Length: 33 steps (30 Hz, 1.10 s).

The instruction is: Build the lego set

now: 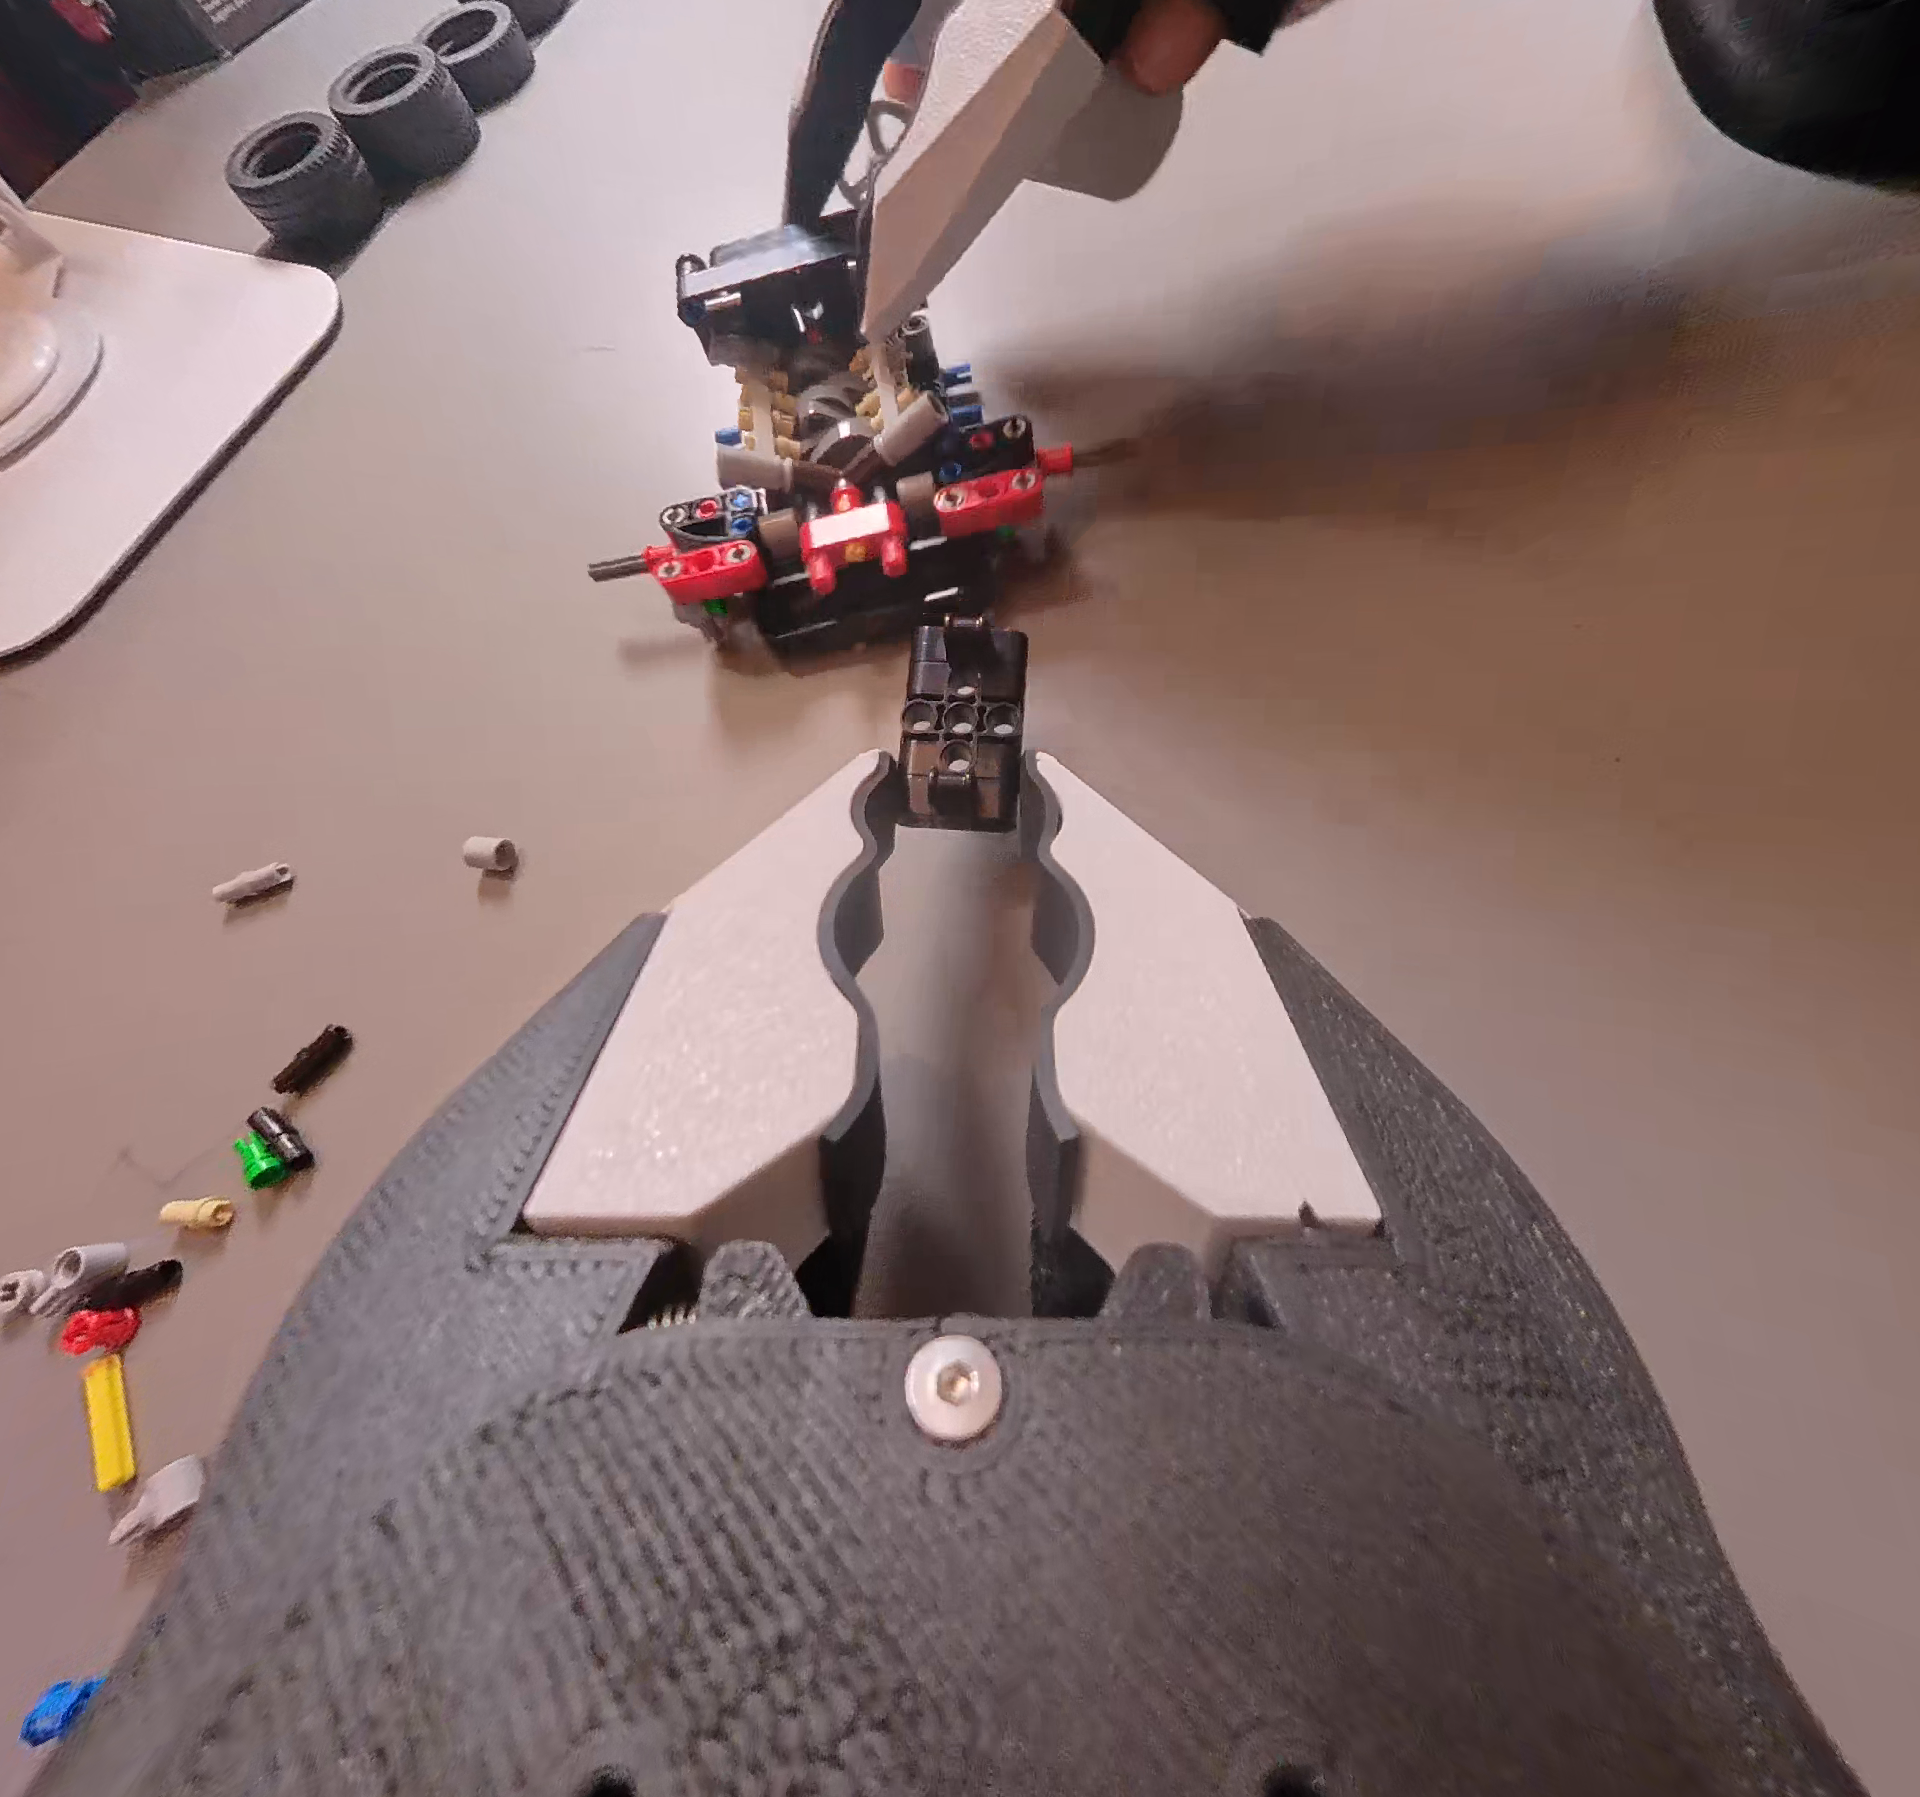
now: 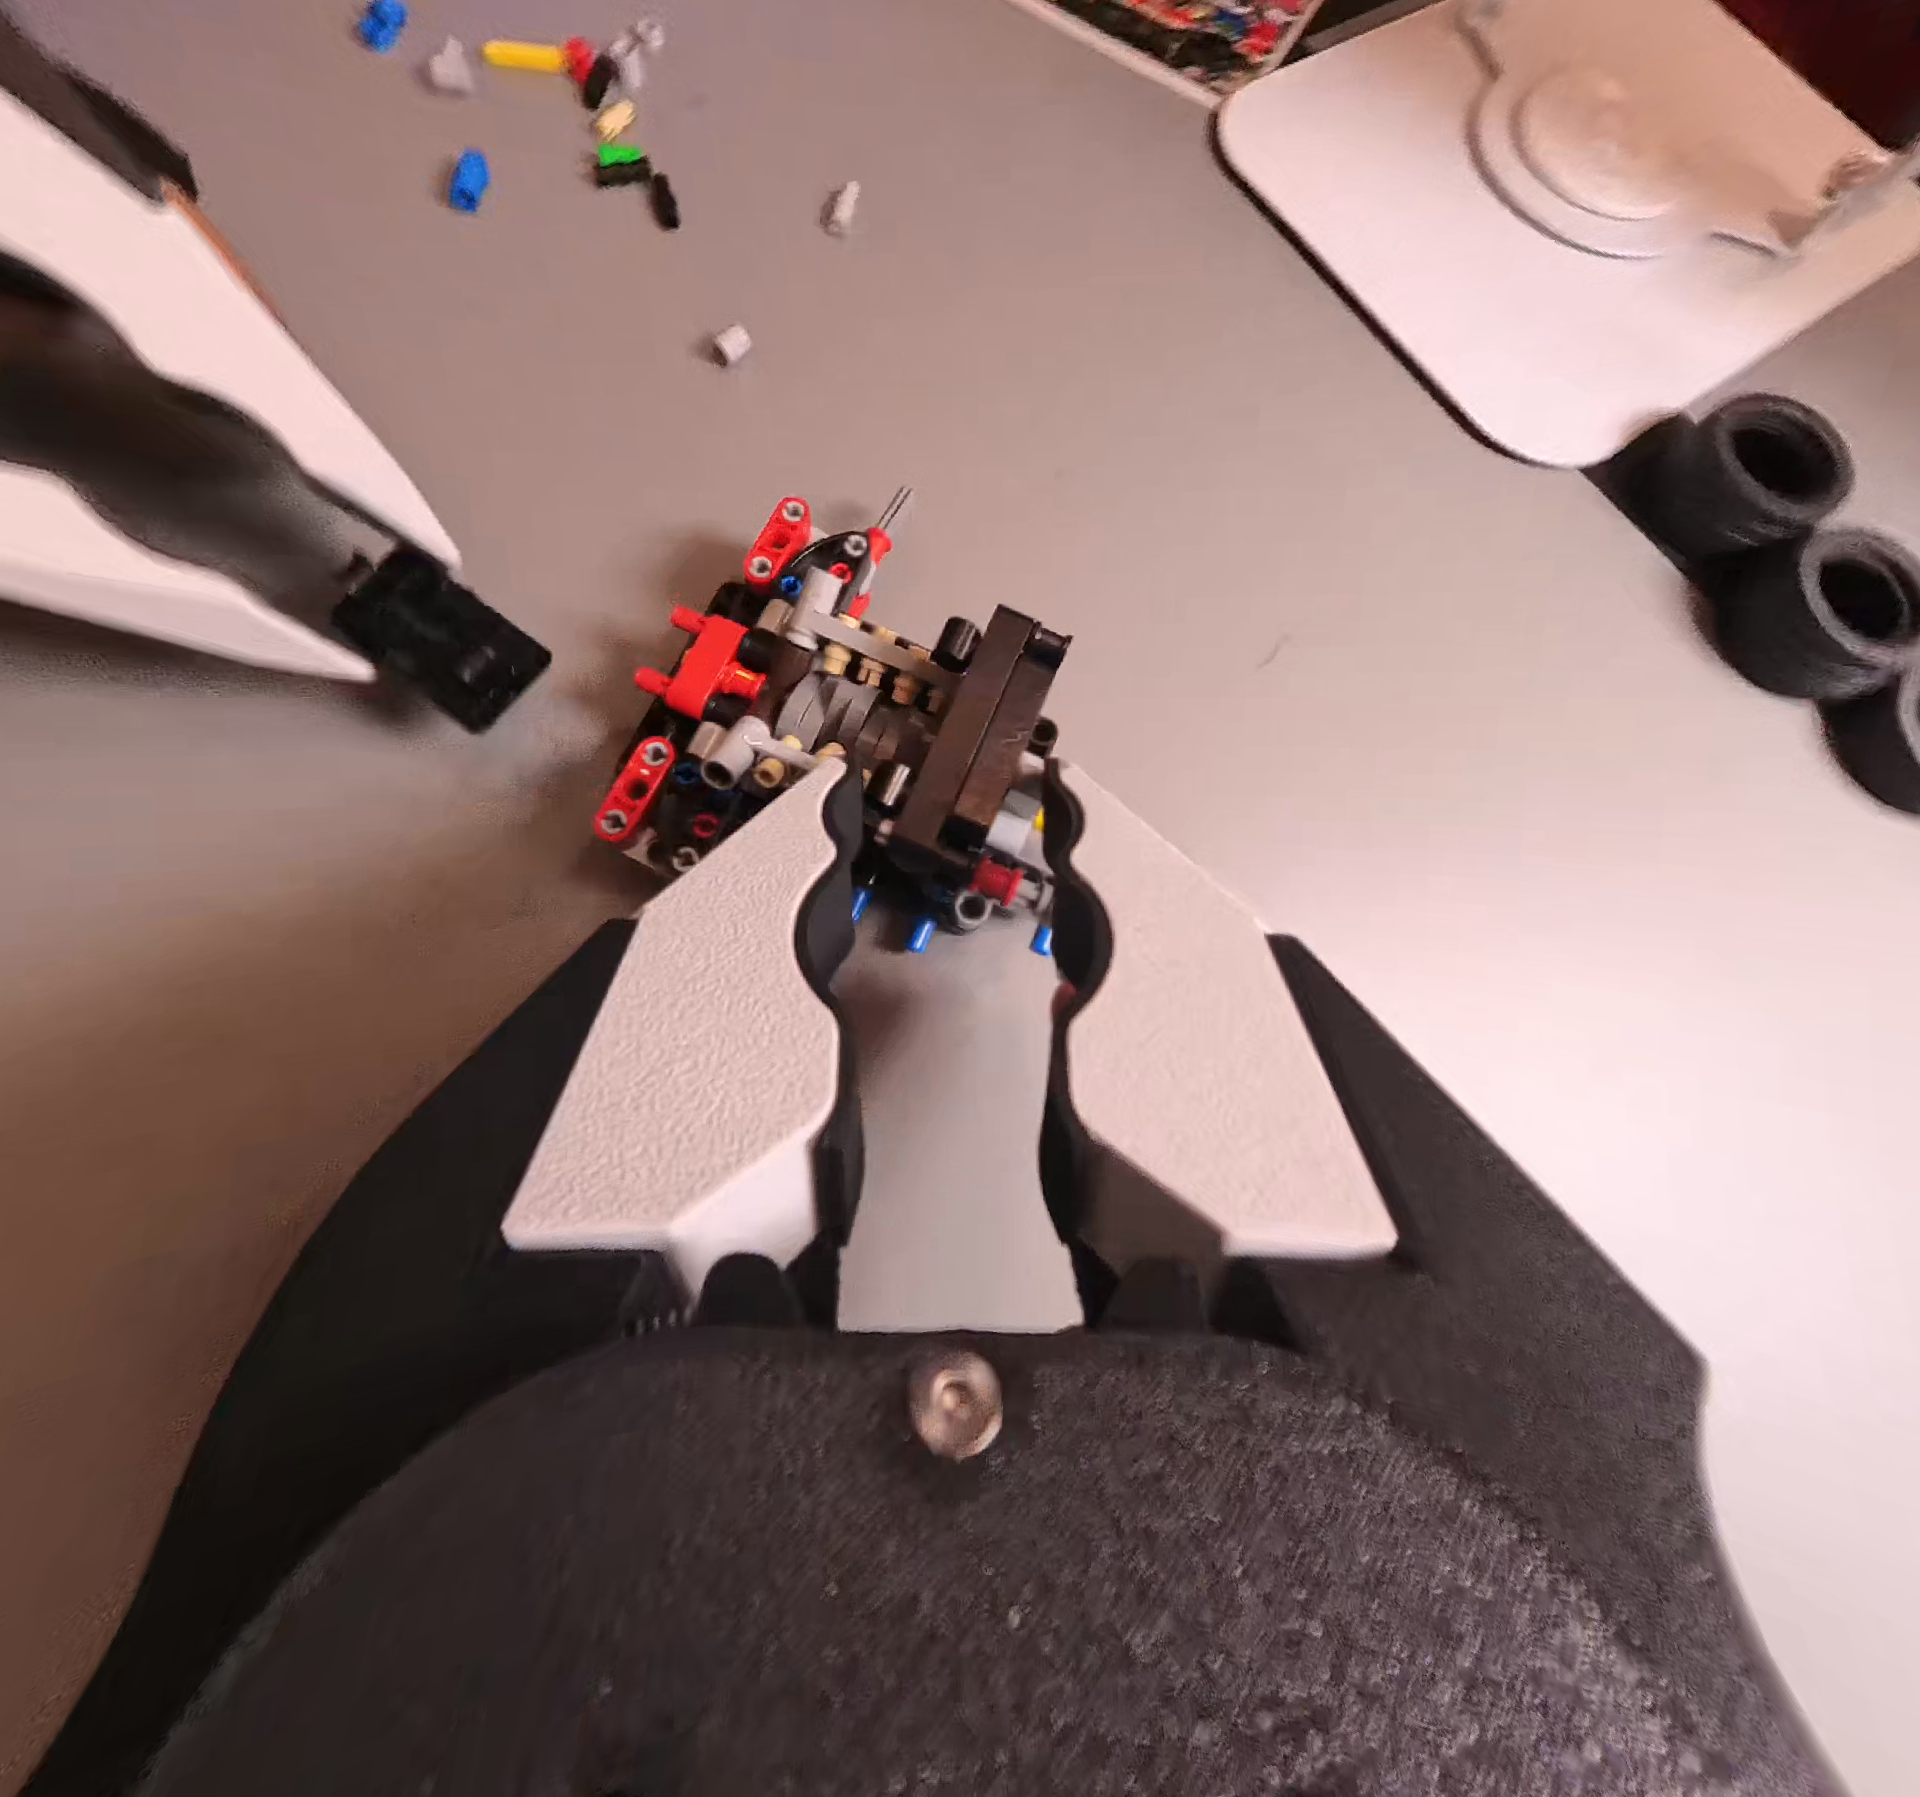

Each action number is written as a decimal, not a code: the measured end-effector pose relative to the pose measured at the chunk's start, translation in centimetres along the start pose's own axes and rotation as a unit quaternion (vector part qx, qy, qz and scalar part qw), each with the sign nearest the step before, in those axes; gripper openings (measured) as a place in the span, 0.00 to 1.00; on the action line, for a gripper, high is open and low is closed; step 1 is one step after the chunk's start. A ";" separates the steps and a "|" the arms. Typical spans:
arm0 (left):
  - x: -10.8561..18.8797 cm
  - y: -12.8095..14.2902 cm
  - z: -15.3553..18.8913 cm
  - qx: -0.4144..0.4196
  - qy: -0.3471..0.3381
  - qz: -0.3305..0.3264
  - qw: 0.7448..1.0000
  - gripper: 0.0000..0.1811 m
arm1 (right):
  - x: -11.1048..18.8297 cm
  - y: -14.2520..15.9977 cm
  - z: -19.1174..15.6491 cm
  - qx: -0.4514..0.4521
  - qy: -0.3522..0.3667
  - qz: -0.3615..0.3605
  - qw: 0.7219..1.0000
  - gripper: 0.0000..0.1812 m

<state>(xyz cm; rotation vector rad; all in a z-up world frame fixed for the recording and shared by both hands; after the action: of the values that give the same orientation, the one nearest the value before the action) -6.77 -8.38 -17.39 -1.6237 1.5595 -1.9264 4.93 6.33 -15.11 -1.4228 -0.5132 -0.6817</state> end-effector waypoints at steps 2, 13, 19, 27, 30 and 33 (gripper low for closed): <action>0.2 -0.2 -0.2 -0.001 -0.004 0.015 1.000 0.12 | -0.1 -0.3 1.0 0.088 -0.062 -0.020 0.994 0.15; 0.6 -1.4 1.3 -0.082 -0.013 0.088 0.993 0.12 | -1.3 -2.2 2.6 0.261 -0.275 -0.108 0.919 0.22; 0.9 -1.7 1.5 -0.117 -0.036 0.103 0.987 0.12 | 3.4 -2.9 2.2 0.096 -0.239 0.066 0.964 0.22; 0.1 -2.7 4.0 -0.190 -0.043 0.124 0.973 0.12 | 3.5 2.1 -5.8 -0.142 -0.284 0.112 0.942 0.23; -0.1 -2.9 4.8 -0.203 -0.039 0.127 0.970 0.12 | 3.1 2.5 -6.3 -0.148 -0.287 0.092 0.942 0.21; -0.1 -3.0 5.1 -0.210 -0.042 0.127 0.969 0.12 | 3.1 2.6 -6.7 -0.136 -0.297 0.090 0.941 0.11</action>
<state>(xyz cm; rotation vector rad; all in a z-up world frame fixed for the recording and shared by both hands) -1.31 -9.95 -15.89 -1.5241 2.1268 -1.4475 8.40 -0.66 -15.46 -1.9215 -0.7637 -0.1616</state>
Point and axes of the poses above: each gripper's, where its closed fingertips meet, x back along the fingers, y out of its underside, z = x × y across the jaws, the point moved 7 cm from there along x, back along the fingers, and after that the axes turned 3 degrees about -z, right-handed, at the moved point
